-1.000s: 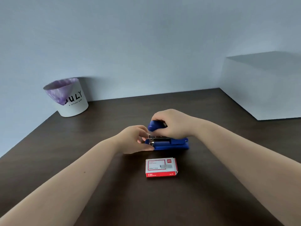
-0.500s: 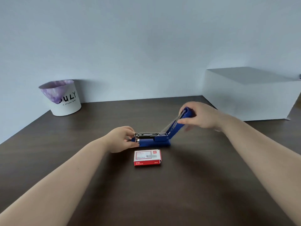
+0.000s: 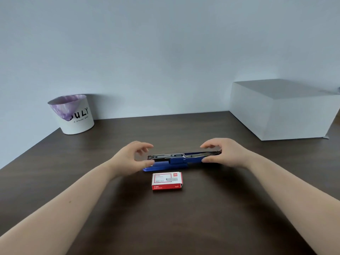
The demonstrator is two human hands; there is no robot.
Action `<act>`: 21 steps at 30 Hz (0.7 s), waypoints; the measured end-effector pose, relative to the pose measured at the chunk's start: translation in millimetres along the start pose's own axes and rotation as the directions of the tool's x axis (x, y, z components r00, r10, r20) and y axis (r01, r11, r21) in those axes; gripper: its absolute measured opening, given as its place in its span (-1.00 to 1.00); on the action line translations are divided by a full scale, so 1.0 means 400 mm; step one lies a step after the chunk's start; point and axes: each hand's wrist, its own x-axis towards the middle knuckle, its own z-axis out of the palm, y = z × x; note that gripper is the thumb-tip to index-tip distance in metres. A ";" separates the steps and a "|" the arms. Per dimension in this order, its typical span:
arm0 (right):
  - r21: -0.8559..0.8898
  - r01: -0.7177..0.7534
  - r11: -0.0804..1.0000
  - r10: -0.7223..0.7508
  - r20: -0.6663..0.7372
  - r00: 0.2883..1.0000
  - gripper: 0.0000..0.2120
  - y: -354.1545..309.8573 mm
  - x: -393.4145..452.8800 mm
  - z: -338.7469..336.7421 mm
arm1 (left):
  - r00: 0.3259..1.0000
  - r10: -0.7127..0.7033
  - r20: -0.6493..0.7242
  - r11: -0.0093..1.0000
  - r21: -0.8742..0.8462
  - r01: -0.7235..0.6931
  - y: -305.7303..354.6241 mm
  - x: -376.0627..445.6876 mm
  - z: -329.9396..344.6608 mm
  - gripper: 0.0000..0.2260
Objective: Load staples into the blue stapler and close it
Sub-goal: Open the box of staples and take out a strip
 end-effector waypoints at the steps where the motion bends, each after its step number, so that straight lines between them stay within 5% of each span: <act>1: 0.018 0.014 1.000 -0.012 -0.069 0.998 -0.67 -0.011 -0.001 0.002 | 0.998 0.012 -0.067 0.999 -0.046 -0.015 0.017 -0.011 -0.004 -0.71; 4: 0.148 0.033 0.988 0.006 -0.255 0.967 -0.82 -0.063 -0.009 0.007 | 0.998 0.058 0.035 0.997 -0.057 -0.056 0.067 -0.044 -0.004 -0.75; 8: 0.234 -0.013 0.972 0.061 -0.202 0.978 -0.83 -0.128 -0.023 0.028 | 0.956 0.061 0.287 0.963 0.235 -0.132 0.088 -0.063 0.031 -0.47; 13: 0.325 -0.119 0.938 0.119 0.018 0.993 -0.80 -0.166 -0.043 0.092 | 0.981 0.117 0.157 0.979 0.145 -0.141 0.081 -0.070 0.046 -0.65; 17: 0.597 -0.280 0.752 0.159 0.248 0.956 -0.69 -0.194 -0.051 0.132 | 0.993 0.089 0.078 0.996 0.005 -0.090 0.088 -0.073 0.036 -0.64; 21: 0.708 -0.275 0.651 0.075 0.301 0.951 -0.76 -0.189 -0.058 0.143 | 0.993 0.086 0.077 0.995 -0.054 -0.082 0.086 -0.073 0.031 -0.65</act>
